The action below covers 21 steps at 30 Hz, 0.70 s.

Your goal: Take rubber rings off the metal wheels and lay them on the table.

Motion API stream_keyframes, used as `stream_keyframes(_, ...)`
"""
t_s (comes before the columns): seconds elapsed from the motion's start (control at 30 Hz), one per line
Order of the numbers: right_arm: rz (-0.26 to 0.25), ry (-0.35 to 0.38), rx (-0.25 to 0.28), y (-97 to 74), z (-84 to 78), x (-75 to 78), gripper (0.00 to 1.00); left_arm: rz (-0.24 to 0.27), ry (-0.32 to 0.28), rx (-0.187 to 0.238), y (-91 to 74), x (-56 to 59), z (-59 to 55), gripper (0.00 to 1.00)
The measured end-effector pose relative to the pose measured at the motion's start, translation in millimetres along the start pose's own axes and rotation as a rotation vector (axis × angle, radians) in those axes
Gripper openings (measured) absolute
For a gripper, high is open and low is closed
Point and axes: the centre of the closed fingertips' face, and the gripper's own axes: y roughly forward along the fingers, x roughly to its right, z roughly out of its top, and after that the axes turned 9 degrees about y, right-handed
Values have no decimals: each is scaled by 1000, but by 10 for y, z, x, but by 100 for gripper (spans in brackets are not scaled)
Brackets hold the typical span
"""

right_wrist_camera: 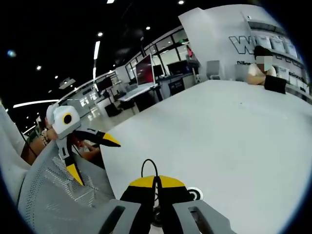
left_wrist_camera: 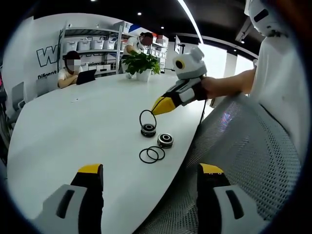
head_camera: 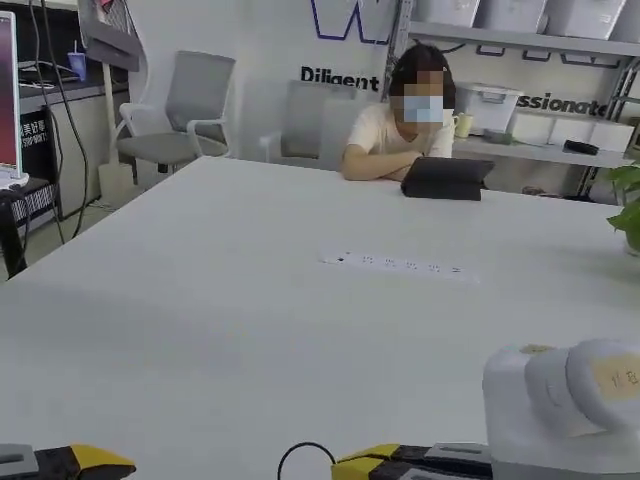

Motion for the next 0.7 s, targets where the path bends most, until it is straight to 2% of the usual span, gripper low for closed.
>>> stream_keyframes(0.3,32,-60,-73,107,-187,-98,0,-4,-3,-5,3,2,-14,76)
stream_keyframes(0.7,36,-76,-154,205,-418,-102,0,-5,-5,-11,4,3,-28,76)
